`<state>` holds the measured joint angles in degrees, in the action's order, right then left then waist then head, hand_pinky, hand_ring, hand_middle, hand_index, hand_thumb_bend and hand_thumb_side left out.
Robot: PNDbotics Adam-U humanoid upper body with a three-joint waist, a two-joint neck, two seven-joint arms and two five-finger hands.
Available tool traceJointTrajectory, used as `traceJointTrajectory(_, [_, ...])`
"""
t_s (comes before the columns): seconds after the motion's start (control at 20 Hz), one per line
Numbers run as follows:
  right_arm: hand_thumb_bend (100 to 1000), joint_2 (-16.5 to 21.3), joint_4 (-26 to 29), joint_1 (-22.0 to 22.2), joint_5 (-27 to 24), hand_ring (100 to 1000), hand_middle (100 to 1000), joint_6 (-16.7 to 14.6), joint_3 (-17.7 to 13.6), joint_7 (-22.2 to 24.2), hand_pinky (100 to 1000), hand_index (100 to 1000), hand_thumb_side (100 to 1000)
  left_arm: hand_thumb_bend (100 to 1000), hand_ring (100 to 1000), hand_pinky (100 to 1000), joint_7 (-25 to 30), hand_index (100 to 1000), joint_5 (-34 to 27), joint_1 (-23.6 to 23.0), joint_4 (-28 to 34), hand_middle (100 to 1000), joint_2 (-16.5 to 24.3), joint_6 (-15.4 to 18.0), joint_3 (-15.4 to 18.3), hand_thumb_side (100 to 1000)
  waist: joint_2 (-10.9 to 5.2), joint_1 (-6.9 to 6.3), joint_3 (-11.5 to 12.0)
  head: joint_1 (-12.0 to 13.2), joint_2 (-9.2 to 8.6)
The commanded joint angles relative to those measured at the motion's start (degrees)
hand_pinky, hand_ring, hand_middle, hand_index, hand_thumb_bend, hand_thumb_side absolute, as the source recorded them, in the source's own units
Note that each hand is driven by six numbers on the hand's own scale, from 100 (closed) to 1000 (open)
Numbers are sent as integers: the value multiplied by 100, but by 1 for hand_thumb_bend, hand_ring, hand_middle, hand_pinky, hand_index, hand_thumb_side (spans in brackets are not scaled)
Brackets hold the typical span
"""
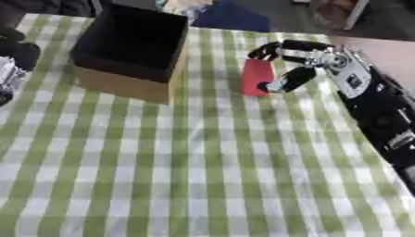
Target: Pick up objects on the table and place them in the box.
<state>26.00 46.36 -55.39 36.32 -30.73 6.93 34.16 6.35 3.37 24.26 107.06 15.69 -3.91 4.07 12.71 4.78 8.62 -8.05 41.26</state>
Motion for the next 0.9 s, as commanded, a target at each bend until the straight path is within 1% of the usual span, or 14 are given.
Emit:
traceJointTrajectory(0.05, [285, 113, -29, -61, 76, 912, 883, -27, -69, -22, 875, 966, 481, 560, 585, 712, 19, 765, 23, 86, 59, 572, 56, 10, -5, 400, -80, -45, 5, -34, -1])
traceJointTrajectory(0.45, [282, 117, -98, -27, 159, 887, 841, -38, -111, -217, 861, 949, 467, 560, 584, 712, 25, 764, 23, 102, 57, 571, 50, 15, -5, 401, -40, -58, 33, -70, -8])
traceJointTrajectory(0.5, [280, 114, -102, -23, 170, 872, 815, -49, -114, -248, 857, 939, 460, 561, 584, 712, 25, 764, 23, 103, 56, 571, 49, 15, -4, 401, -36, -58, 35, -73, -8])
traceJointTrajectory(0.55, [280, 110, -104, -19, 180, 872, 815, -62, -115, -278, 857, 939, 460, 561, 584, 712, 25, 764, 24, 104, 55, 571, 49, 15, -4, 401, -34, -57, 36, -74, -7])
traceJointTrajectory(0.6, [280, 108, -102, -18, 186, 841, 772, -77, -118, -311, 851, 919, 435, 560, 584, 711, 25, 764, 24, 103, 54, 571, 49, 15, -4, 405, -32, -57, 36, -76, -7])
traceJointTrajectory(0.65, [281, 109, -89, -17, 189, 829, 759, -95, -121, -363, 849, 914, 427, 560, 584, 711, 24, 764, 25, 102, 53, 571, 48, 14, -3, 405, -31, -56, 36, -81, -9])
traceJointTrajectory(0.75, [291, 113, -53, -14, 197, 775, 680, -124, -127, -496, 833, 887, 358, 559, 583, 712, 22, 764, 26, 102, 51, 571, 45, 13, -2, 407, -30, -52, 38, -89, -9])
traceJointTrajectory(0.8, [297, 116, -23, -14, 197, 738, 608, -132, -137, -581, 819, 857, 270, 559, 583, 712, 22, 764, 26, 102, 51, 571, 44, 12, -2, 408, -30, -51, 37, -92, -11])
traceJointTrajectory(0.85, [297, 119, 15, -11, 201, 738, 608, -132, -144, -677, 819, 857, 270, 559, 583, 712, 21, 764, 27, 101, 50, 571, 43, 12, -1, 408, -29, -49, 36, -94, -12])
traceJointTrajectory(0.9, [291, 122, 45, -9, 211, 696, 538, -127, -146, -772, 802, 822, 154, 558, 583, 712, 21, 764, 27, 101, 50, 571, 42, 11, -1, 409, -29, -48, 35, -97, -12])
